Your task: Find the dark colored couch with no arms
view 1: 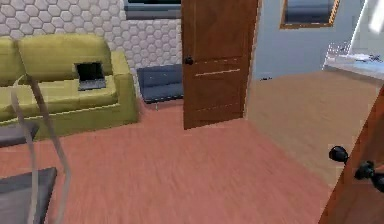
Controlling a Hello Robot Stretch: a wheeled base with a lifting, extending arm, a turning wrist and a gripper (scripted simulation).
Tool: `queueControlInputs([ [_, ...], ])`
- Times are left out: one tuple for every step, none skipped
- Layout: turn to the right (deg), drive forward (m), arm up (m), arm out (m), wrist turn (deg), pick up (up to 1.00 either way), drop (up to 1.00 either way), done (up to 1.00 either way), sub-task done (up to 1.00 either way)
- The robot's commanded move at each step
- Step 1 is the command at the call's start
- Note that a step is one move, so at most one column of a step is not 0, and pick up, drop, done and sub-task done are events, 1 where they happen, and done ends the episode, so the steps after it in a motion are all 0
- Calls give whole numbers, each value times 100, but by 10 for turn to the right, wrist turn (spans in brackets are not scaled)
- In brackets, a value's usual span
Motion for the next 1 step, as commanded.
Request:
queueControlInputs([
  [60, 0, 0, 0, 0, 0, 0, 0, 0],
])
